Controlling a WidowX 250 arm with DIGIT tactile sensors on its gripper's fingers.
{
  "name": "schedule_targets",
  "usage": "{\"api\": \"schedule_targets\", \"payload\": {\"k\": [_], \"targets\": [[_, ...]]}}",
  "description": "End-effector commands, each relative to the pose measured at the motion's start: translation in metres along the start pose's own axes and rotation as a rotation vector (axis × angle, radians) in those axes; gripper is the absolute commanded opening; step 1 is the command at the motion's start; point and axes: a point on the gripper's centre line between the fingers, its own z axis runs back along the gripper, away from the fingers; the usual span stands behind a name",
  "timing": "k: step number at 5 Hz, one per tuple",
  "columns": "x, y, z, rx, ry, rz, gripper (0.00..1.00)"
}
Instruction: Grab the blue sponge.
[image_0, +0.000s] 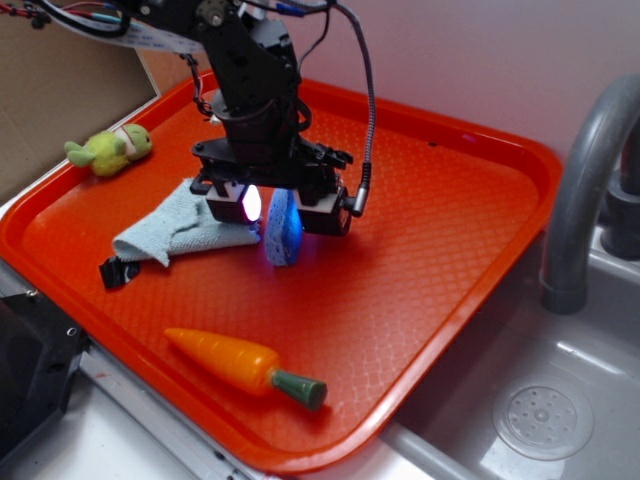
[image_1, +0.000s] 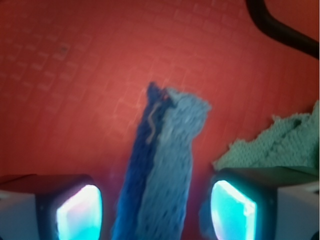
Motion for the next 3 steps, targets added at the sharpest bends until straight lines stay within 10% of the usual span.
{"api": "schedule_targets", "payload": {"k": [1, 3], "targets": [[-0.001, 0.008, 0.000, -0.013, -0.025, 0.012, 0.00], [0.014, 0.017, 0.064, -0.056, -0.007, -0.312, 0.00]]}}
